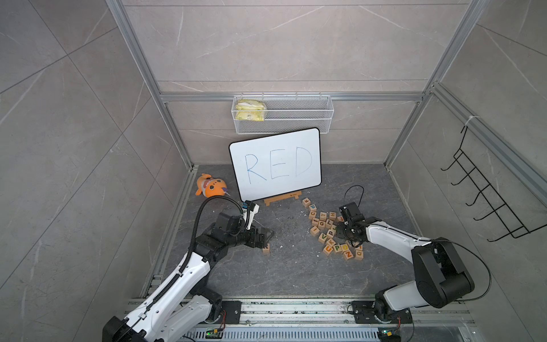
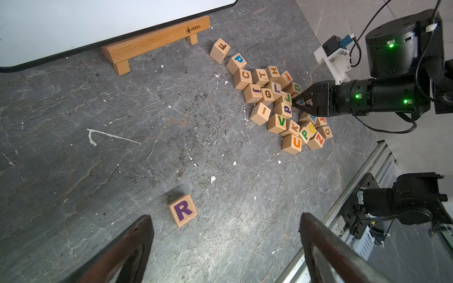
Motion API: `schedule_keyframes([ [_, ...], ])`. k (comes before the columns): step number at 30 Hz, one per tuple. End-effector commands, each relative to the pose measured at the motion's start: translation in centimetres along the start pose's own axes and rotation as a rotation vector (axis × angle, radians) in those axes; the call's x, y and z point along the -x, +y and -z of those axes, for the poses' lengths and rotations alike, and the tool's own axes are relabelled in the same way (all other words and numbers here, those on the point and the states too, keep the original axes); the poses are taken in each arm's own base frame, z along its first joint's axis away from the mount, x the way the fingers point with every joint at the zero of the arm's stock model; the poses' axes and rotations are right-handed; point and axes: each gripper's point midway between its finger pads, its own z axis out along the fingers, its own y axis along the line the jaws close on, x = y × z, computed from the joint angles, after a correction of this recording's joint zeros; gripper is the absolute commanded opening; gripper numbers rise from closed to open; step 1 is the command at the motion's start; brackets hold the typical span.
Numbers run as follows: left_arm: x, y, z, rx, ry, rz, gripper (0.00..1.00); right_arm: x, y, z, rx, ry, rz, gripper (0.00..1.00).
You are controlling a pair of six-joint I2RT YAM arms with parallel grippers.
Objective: Assemble the uppercase word "red" with letter blocks
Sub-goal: Pick up the letter block from the center of the board, then place the letter block at the center of the board.
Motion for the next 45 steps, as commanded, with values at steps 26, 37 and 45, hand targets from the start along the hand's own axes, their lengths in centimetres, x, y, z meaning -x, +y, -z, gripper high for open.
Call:
schedule_keyframes([
  [26,3.8,0.5,4.5,0.117,-0.244,-0.095,0.96,-5.8,16.1,14.5,0.576,-0.434,1.818,0.00],
  [37,4.1,1.0,5.3,0.159,-0.289,-0.111,0.96,-11.2,18.0,10.6,0.831,-0.291,2.194,0.00],
  [45,4.1,1.1,5.3,0.167,-0.286,-0.115,0.96,-13.2,20.4,7.6,0.894,-0.205,2.211,0.00],
])
